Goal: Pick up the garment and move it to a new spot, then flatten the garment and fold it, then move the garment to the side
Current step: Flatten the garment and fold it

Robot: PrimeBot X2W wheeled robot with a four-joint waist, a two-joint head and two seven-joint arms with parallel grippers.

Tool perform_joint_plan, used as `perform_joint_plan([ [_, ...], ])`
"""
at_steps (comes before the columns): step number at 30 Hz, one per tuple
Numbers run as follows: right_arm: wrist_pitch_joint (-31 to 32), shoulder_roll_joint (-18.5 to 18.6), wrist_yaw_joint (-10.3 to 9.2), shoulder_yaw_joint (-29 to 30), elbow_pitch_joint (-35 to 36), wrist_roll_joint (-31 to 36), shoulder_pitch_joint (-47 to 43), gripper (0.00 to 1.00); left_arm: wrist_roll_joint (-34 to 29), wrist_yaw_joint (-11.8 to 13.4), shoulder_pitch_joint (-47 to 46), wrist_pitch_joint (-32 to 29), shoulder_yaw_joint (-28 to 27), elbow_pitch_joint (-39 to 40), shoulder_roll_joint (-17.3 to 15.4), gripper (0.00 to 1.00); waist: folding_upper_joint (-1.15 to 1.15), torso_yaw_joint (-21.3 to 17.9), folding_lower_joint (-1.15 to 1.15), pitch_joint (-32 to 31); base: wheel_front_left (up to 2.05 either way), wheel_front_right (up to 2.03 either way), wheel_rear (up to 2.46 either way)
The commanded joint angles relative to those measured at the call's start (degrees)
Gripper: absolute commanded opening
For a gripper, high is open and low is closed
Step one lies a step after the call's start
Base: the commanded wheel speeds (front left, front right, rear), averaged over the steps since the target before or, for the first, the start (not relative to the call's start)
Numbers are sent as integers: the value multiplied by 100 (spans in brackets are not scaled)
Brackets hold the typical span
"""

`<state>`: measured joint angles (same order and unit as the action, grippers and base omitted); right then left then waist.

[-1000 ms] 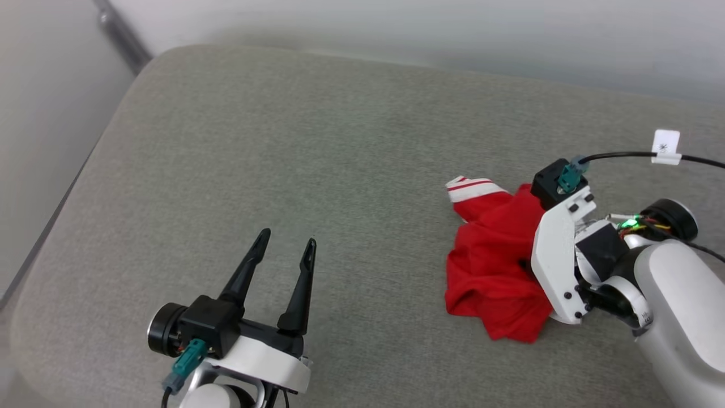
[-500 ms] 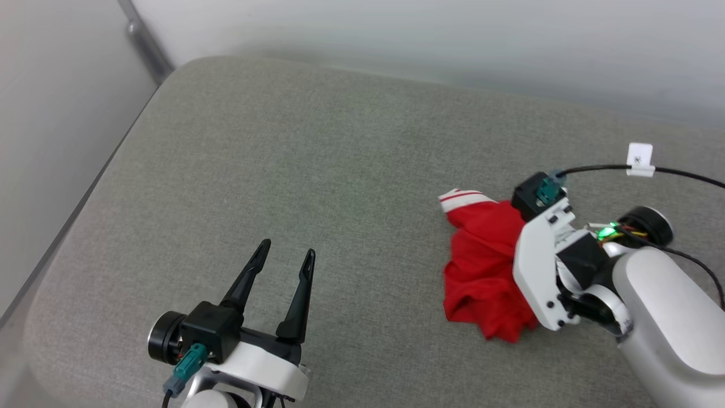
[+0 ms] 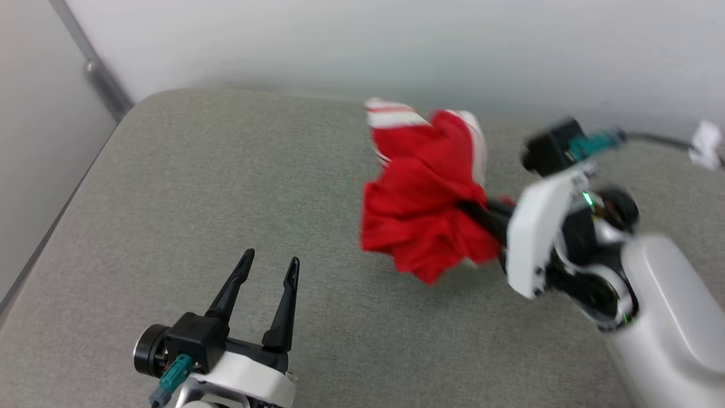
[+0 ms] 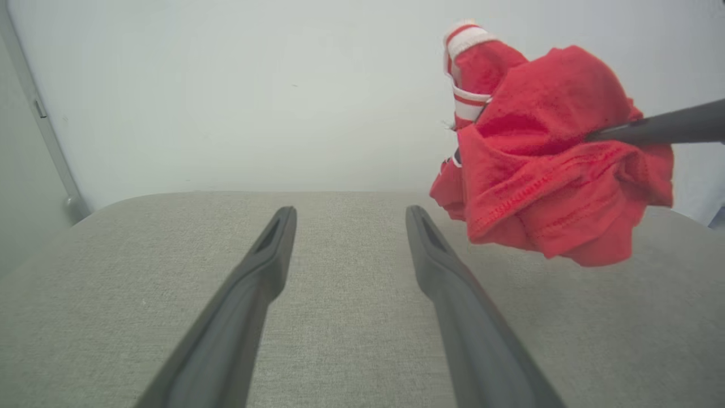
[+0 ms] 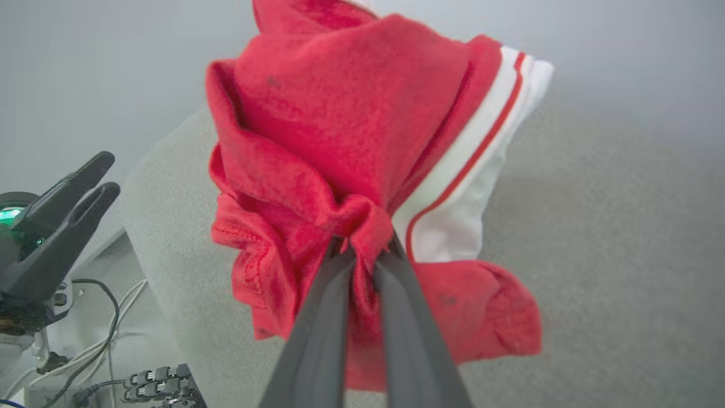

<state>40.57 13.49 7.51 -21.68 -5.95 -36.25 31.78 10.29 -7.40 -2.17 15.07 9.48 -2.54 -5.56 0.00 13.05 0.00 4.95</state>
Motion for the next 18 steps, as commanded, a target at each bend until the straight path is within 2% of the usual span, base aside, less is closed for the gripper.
perform_joint_plan([
  [1, -91, -4, -3, 187, -77, -96, -363, 0, -12, -8, 66, 15, -5, 10, 3, 100, 0, -56, 0, -4, 0, 0, 0],
  [6, -445, 180, -3, 893, -372, -226, -1540, 0, 22, -8, 52, 15, 24, 4, -33, 100, 0, -187, 0, 63, 0, 0, 0],
  [9, -742, 292, -3, 1116, -549, -138, -2027, 0, 36, -8, 13, 15, 42, -15, -66, 100, 0, -269, 0, 101, 0, 0, 0],
  [15, -1154, 266, -4, 1427, -682, -125, -2548, 0, 46, -8, -41, 15, 39, -49, -146, 100, 0, -479, 0, 116, 0, 0, 0],
  [18, -1317, 284, -4, 1688, -780, 82, -2656, 0, 53, -8, -60, 15, 50, -66, -157, 100, 0, -564, 0, 91, 0, 0, 0],
])
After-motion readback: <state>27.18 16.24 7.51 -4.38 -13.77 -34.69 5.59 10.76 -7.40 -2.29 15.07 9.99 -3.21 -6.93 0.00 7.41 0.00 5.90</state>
